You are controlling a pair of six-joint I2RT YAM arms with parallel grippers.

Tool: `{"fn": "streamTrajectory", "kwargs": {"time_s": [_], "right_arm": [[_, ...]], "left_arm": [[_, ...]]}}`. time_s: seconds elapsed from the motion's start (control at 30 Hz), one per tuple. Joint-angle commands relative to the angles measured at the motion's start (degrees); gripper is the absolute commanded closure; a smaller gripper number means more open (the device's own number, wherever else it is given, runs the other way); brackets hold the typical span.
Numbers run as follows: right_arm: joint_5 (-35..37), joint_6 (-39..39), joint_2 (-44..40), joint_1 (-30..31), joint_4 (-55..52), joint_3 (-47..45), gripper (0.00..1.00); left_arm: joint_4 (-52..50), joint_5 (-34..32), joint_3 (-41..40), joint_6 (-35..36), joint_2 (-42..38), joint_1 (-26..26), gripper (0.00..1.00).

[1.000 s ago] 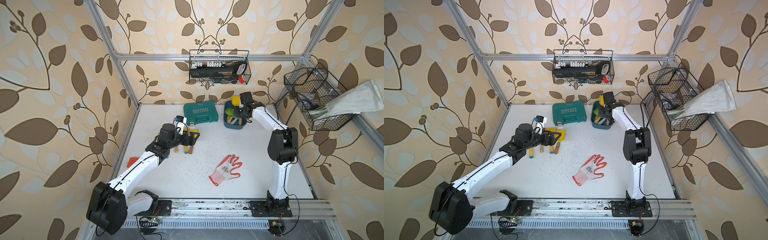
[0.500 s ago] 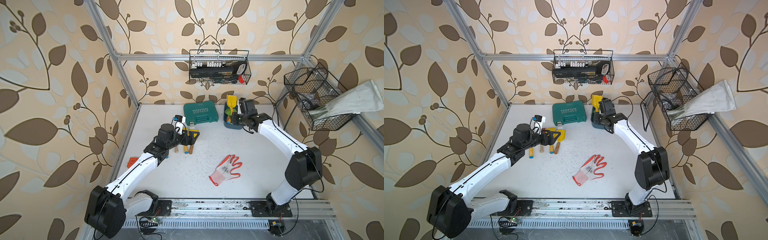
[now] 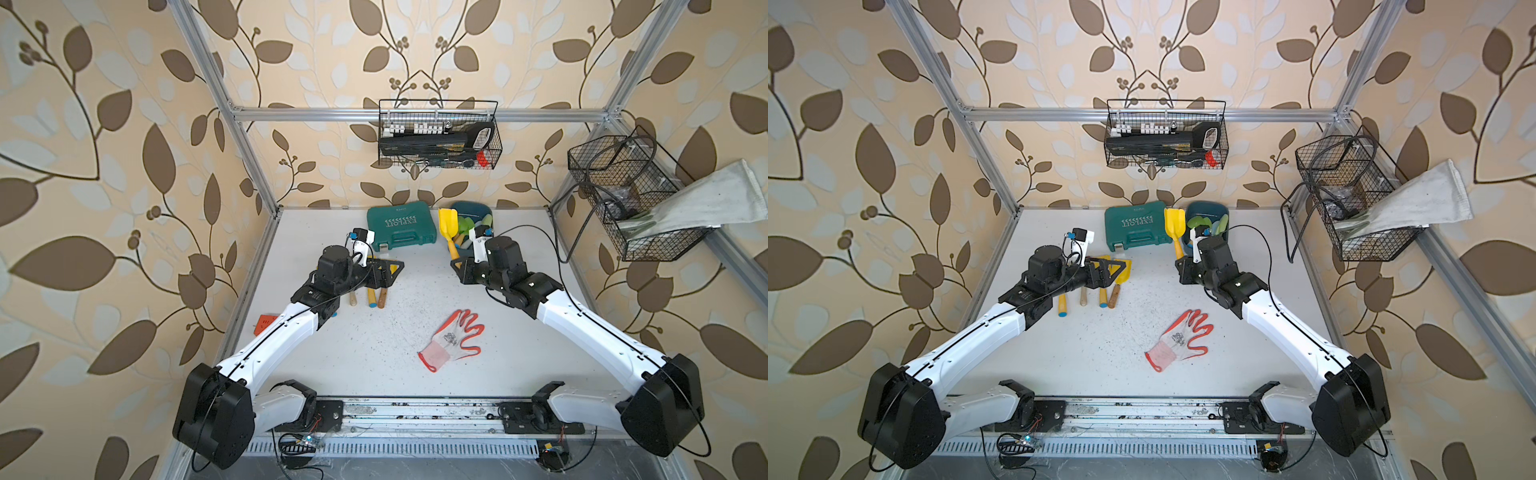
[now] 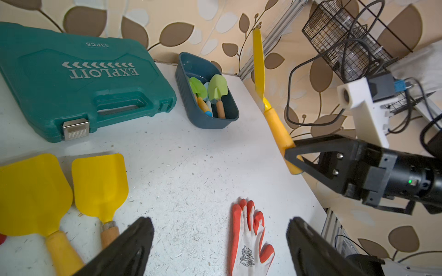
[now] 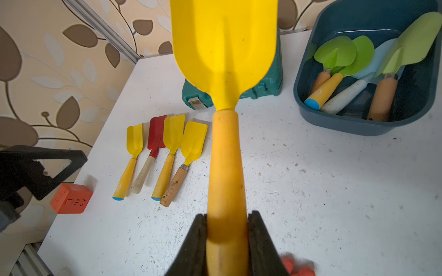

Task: Take the shovel out of the storage box
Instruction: Pick up the shovel from the storage box, then place the shovel at the center of the board.

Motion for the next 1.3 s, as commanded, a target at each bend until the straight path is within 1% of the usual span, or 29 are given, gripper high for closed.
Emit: {"fn": "streamTrajectory", "kwargs": {"time_s": [0.0, 0.13, 0.27, 0.33, 0.4, 0.47, 0.63, 0.7, 0.73, 0.87, 1.0, 1.13, 1.2, 1.27], "right_arm": [[-2.6, 0.9, -2.8, 0.8, 6.6, -3.1, 0.86], [-3.2, 0.1, -4.1, 2.1, 7.3, -4.4, 0.86], [-5.2, 0.1, -4.3, 2.8, 8.8, -4.9, 0.86], [-5.6, 0.2, -4.4, 3.5, 10.1, -5.6, 0.86], [-5.9, 0.0, -4.3, 4.4, 11.2, -5.8, 0.86], [-5.8, -0.5, -4.3, 5.5, 11.9, -6.1, 0.86], [-3.4, -1.0, -3.5, 8.3, 14.8, -7.7, 0.87], [-2.5, -1.1, -2.7, 9.6, 15.8, -8.0, 0.88], [-1.2, -1.1, -2.2, 10.5, 15.8, -8.0, 0.89], [5.8, -1.5, -1.1, 16.2, 17.1, -8.5, 0.89], [10.3, -1.1, -0.6, 19.9, 18.3, -9.0, 0.88], [13.2, -1.8, -0.5, 22.0, 18.6, -8.8, 0.88], [13.5, -2.0, -0.5, 22.4, 18.8, -8.9, 0.88], [13.8, -2.0, -0.5, 22.8, 19.1, -9.0, 0.88]], "left_arm": [[5.5, 2.4, -0.1, -1.7, -0.2, -1.0, 0.08], [6.6, 2.3, 0.4, -2.3, 0.8, -1.5, 0.08], [1.1, 2.9, 4.1, -1.1, 2.3, -2.5, 0.07], [-0.3, 1.4, 4.5, 0.9, 2.2, -3.3, 0.07], [2.0, -0.5, 2.9, 1.9, 1.7, -3.7, 0.07], [5.9, -1.8, 0.6, 0.2, 1.3, -3.8, 0.07], [15.1, -0.5, -3.7, -2.9, 1.5, -4.3, 0.08], [13.5, 2.5, -2.0, -3.8, 2.1, -4.7, 0.11], [12.4, 2.4, -1.4, -3.8, 2.3, -5.2, 0.11], [15.4, 0.7, -2.6, -4.0, 2.3, -6.4, 0.14], [19.4, -0.1, -4.5, -4.7, 2.0, -6.7, 0.19], [18.3, 0.7, -3.3, -4.9, 2.2, -7.1, 0.23], [18.1, 1.5, -2.7, -5.1, 2.7, -7.3, 0.29], [17.8, 1.9, -1.9, -5.5, 3.3, -7.6, 0.37]]}}
